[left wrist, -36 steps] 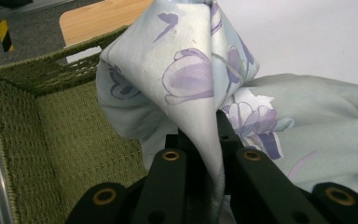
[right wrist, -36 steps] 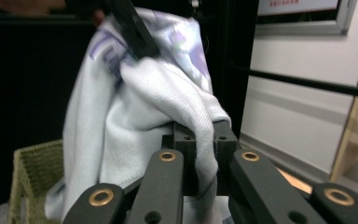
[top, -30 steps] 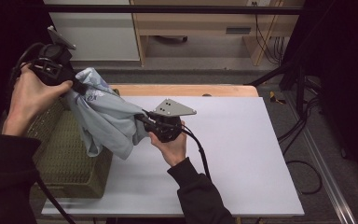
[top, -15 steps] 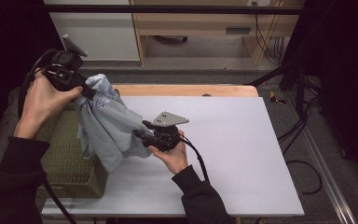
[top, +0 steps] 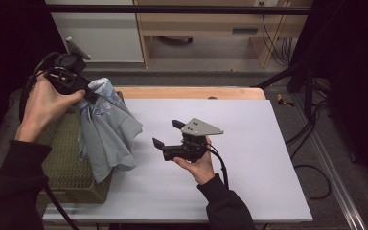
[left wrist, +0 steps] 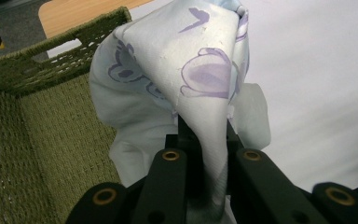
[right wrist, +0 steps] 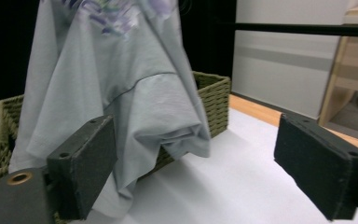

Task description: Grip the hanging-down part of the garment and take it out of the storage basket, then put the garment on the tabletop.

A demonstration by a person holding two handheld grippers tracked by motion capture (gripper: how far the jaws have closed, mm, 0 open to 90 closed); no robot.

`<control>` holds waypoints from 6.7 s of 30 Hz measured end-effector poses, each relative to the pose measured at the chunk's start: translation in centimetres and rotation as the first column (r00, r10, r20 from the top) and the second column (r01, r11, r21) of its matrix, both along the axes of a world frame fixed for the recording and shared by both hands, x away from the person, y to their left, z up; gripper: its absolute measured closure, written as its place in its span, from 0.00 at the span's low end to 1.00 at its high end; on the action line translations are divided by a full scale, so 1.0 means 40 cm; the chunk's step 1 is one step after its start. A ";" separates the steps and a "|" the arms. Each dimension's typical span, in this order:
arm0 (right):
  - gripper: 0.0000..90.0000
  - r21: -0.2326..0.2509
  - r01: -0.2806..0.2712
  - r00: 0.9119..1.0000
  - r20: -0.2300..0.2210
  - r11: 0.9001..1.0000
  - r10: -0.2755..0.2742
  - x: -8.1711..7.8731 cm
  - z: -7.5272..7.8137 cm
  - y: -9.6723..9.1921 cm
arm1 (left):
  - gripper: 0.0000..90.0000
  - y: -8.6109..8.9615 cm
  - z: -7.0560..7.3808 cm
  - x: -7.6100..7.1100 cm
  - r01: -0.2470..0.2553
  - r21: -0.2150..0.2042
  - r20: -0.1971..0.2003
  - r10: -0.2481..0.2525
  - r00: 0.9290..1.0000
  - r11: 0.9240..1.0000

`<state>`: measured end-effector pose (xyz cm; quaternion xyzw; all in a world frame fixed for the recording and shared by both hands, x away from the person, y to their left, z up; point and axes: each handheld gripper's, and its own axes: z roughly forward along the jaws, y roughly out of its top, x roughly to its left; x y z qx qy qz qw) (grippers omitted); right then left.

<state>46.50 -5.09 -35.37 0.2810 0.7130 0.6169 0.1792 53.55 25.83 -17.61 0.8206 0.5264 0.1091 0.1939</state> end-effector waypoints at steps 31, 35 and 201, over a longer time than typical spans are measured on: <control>0.02 0.039 0.283 0.959 -0.019 0.958 -0.283 -0.064 -0.075 -0.326 | 0.94 -0.010 -0.005 -0.004 0.025 -0.001 -0.003 -0.025 1.000 1.000; 0.02 0.035 0.311 0.950 -0.028 0.950 -0.310 -0.075 -0.089 -0.359 | 0.94 -0.013 -0.003 -0.004 0.030 0.000 -0.004 -0.030 1.000 1.000; 0.00 0.004 0.346 0.938 -0.022 0.938 -0.346 -0.154 -0.113 -0.435 | 0.02 -0.077 -0.404 -0.274 0.364 -0.325 0.620 -0.095 0.779 0.873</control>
